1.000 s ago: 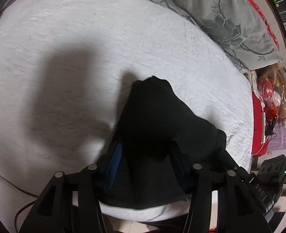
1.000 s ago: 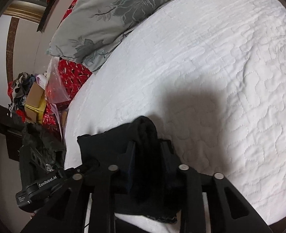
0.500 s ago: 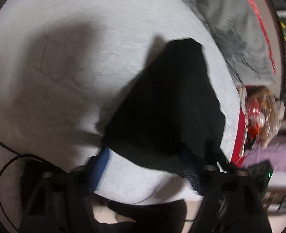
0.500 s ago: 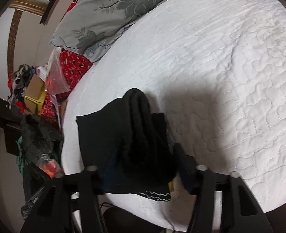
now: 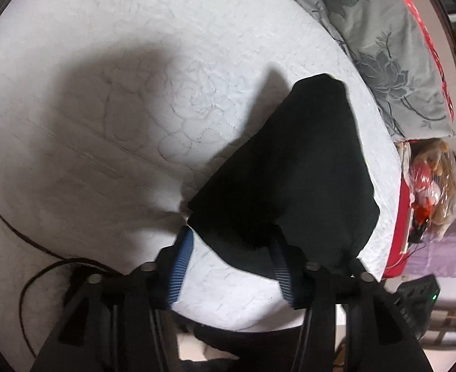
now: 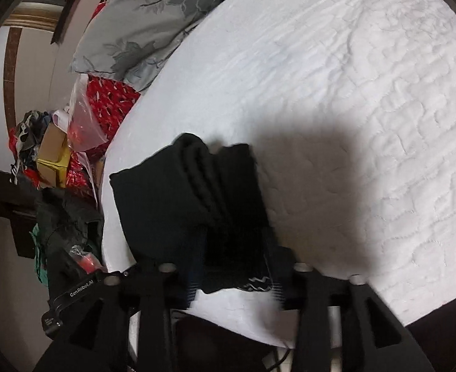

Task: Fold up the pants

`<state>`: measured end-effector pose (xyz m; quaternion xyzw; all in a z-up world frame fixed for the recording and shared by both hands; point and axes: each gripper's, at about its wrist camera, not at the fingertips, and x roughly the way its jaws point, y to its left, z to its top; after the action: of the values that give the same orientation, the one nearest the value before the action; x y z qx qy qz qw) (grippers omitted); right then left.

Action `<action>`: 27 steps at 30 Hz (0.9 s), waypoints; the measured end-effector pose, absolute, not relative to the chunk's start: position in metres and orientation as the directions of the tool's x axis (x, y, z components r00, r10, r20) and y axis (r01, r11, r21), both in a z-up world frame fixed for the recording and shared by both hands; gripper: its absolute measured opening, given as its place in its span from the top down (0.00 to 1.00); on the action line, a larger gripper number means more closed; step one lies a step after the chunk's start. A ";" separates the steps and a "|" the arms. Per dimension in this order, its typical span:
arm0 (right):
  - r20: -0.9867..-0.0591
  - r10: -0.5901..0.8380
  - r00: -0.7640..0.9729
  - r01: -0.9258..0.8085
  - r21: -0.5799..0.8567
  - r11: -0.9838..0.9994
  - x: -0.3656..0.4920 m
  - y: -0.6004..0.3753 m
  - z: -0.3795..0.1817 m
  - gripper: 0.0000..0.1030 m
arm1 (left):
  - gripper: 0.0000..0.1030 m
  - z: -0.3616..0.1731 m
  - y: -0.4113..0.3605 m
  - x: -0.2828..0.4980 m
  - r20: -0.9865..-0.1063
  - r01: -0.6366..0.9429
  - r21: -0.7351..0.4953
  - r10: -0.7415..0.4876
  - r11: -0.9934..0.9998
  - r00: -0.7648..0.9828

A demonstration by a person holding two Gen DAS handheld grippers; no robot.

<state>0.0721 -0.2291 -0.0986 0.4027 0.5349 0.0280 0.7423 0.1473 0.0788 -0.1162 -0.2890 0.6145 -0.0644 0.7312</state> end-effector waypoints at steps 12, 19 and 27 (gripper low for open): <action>-0.750 0.399 0.528 0.291 0.601 0.744 0.121 -0.227 -0.062 0.42 | 0.30 -0.046 0.042 0.179 -0.842 -0.139 -0.447 -0.364 0.883 0.400; -0.799 0.367 0.477 0.272 0.531 0.803 0.134 -0.207 -0.081 0.73 | 0.56 -0.082 0.003 0.225 -0.905 -0.114 -0.336 -0.286 0.935 0.315; -0.797 0.366 0.481 0.337 0.554 0.761 0.119 -0.233 -0.095 0.79 | 0.47 -0.104 -0.033 0.239 -0.937 -0.039 -0.216 -0.196 0.976 0.288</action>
<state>0.1193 -0.2328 -0.0954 0.3453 0.5092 0.0090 0.7883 0.2390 -0.0333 -0.1035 -0.0989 0.5944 -0.0494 0.7965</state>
